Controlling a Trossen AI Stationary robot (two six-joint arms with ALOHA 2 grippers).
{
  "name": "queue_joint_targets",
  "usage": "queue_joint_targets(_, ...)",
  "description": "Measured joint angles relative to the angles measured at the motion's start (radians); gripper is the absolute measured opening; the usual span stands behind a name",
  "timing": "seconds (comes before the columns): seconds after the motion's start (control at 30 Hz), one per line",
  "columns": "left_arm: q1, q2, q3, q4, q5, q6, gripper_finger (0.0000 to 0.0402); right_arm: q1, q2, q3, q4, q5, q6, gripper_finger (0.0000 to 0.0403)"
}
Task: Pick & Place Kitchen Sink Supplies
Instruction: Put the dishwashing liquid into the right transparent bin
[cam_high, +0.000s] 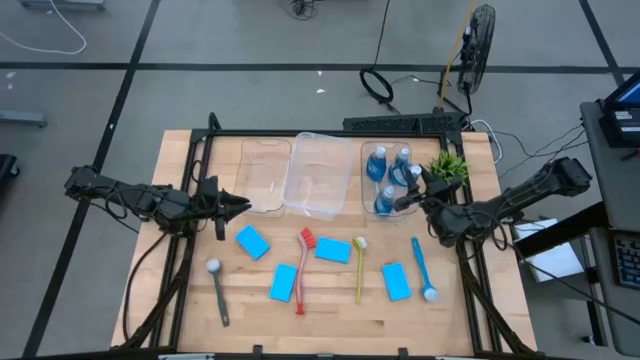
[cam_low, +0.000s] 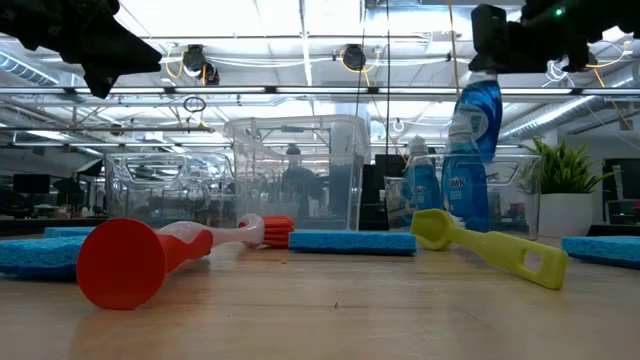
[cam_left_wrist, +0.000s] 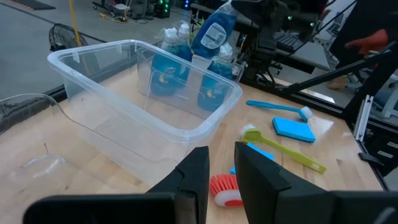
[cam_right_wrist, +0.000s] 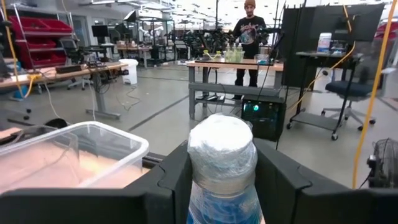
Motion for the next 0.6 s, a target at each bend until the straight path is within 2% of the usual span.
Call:
queue_joint_targets(0.3, 0.0, 0.0, 0.0, 0.001, 0.001, -0.002, 0.0077, 0.001, 0.0, -0.05, 0.07, 0.0, 0.002, 0.0129)
queue_joint_targets(0.6, 0.0, 0.0, 0.0, 0.002, 0.001, 0.011, 0.0077, 0.001, 0.001, -0.11, 0.068, -0.033, 0.127, 0.0129)
